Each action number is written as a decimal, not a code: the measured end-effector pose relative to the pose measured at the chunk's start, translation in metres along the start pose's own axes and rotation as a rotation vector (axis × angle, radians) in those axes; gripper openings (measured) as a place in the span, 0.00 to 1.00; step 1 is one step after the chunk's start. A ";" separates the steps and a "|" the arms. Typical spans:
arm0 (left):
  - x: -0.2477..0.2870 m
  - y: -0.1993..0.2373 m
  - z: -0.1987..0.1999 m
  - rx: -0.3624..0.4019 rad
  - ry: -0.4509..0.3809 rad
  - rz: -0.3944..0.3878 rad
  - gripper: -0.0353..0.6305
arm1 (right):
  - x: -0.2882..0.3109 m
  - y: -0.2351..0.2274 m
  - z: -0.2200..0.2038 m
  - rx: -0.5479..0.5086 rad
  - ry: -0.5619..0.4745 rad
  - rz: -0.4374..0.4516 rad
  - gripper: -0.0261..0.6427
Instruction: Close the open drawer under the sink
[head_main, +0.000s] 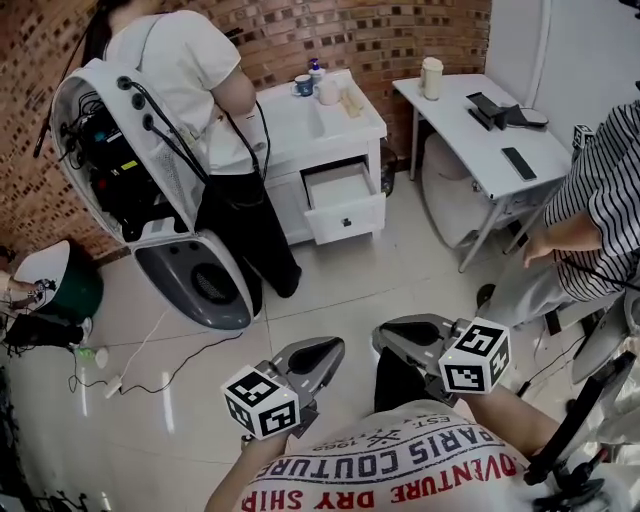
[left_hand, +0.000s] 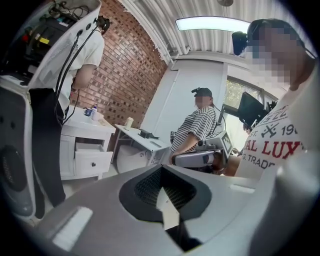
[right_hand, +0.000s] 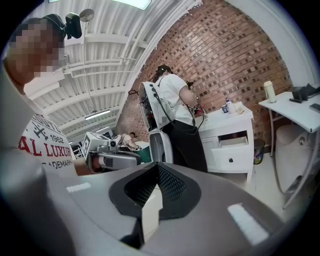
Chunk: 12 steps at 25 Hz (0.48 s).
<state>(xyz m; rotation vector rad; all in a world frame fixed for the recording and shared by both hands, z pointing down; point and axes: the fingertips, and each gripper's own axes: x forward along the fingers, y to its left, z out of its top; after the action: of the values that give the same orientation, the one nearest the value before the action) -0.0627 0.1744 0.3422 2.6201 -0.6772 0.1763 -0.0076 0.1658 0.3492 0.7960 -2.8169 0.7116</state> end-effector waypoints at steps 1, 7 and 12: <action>0.003 0.004 0.001 -0.001 0.008 0.001 0.03 | 0.002 -0.007 0.003 0.002 -0.005 -0.004 0.05; 0.034 0.055 0.021 -0.022 0.044 0.021 0.03 | 0.023 -0.073 0.035 -0.010 -0.005 -0.047 0.05; 0.078 0.131 0.038 -0.071 0.060 0.054 0.03 | 0.066 -0.179 0.042 0.009 0.069 -0.102 0.05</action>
<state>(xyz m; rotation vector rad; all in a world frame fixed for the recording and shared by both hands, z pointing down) -0.0576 0.0209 0.3741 2.5201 -0.7213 0.2411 0.0298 -0.0190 0.4008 0.8908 -2.6924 0.7214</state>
